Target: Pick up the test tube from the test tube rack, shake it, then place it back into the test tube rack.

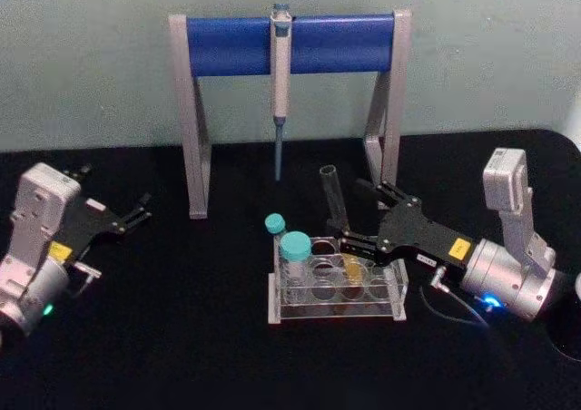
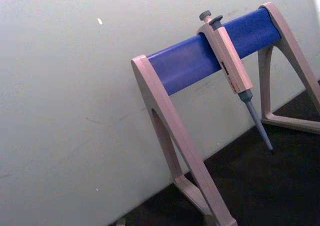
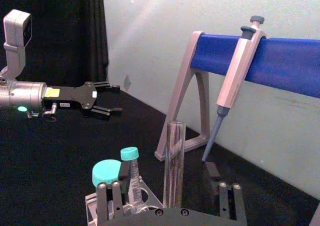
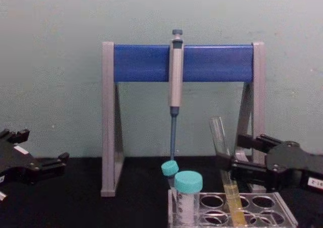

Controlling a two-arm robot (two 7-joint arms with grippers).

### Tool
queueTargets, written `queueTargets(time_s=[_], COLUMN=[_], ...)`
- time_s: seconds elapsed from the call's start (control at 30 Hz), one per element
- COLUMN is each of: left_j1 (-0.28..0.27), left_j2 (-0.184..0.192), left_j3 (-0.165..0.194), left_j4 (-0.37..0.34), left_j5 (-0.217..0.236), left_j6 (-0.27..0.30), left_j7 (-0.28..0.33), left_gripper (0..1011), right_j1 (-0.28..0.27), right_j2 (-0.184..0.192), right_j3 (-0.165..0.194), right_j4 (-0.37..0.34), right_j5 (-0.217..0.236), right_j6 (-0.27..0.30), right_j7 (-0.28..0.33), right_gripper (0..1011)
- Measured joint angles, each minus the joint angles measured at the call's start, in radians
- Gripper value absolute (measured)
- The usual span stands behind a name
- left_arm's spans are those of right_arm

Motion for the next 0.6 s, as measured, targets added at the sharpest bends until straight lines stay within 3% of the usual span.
queueTargets(time_s=[0.13, 0.43, 0.6], left_j1=[0.0, 0.0, 0.0], left_j2=[0.0, 0.0, 0.0], left_j3=[0.0, 0.0, 0.0], left_j4=[0.0, 0.0, 0.0], left_j5=[0.0, 0.0, 0.0], left_j6=[0.0, 0.0, 0.0], left_j7=[0.0, 0.0, 0.0], left_gripper=[1001, 1001, 1002], right_j1=[0.0, -0.004, -0.028], right_j2=[0.0, 0.0, -0.002], right_j3=[0.0, 0.003, 0.032], right_j4=[0.0, -0.006, -0.038], right_j5=[0.0, -0.004, -0.002], right_j6=[0.0, -0.008, -0.041], right_j7=[0.0, -0.008, -0.037], right_gripper=[1000, 1000, 1000])
